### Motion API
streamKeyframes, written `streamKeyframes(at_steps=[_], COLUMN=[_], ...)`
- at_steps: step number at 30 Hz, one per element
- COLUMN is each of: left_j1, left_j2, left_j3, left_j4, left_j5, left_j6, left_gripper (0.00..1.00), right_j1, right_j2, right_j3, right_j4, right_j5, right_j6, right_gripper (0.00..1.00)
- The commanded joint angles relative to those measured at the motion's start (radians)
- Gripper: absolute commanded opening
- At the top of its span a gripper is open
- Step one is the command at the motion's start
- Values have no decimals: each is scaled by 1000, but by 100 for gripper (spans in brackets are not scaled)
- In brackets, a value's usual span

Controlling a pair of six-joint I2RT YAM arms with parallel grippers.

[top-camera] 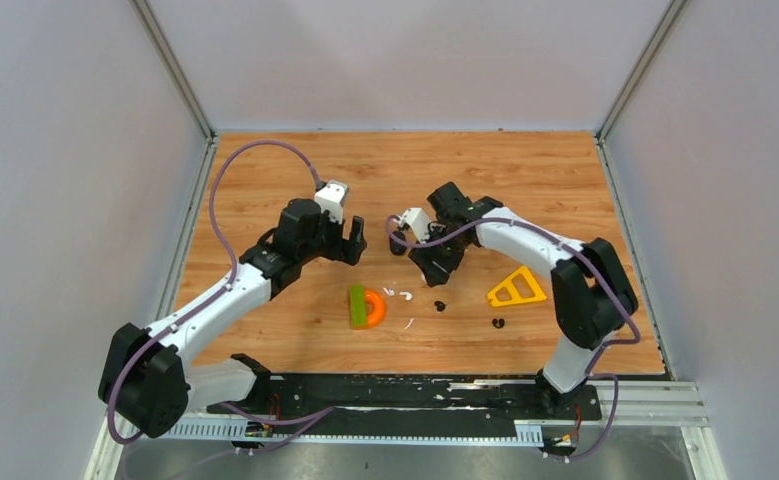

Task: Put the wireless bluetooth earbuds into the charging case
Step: Pick up the charging case at the center of the board.

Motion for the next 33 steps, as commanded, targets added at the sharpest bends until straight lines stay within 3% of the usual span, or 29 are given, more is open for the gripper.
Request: streamKeyframes(at_steps=[1,6,10,13,16,20,33], left_j1=[-2,-13,-59,-129,-189,-259,-386], left_j2=[-43,-120,-206,-229,-201,-148,-95], left_j3=[-28,-113,-180,-181,-142,-95,-41], left_j4=[204,467,551,453,361,270,284], left_j5=[306,614,702,679,669,679,603], left_j6=[-25,-58,17,159,270,347,441], left_gripper=[93,84,80,77,72,68,66], right_j1=[-67,-128,-129,-129,-129,-129,-127], right_j2=[-163,-174,-149,-120,-84,-79,-75], right_j3=[58,99,115,139,171,183,147], right_j4=[-129,-371,-576,-736,-843,-850,-850], right_j5=[-382,-766,-912,-1002,-1057,-1079,-1098], right_j6=[-59,-215,-411,-567,-669,-667,-670], right_gripper=[34,35,35,35,35,35,35])
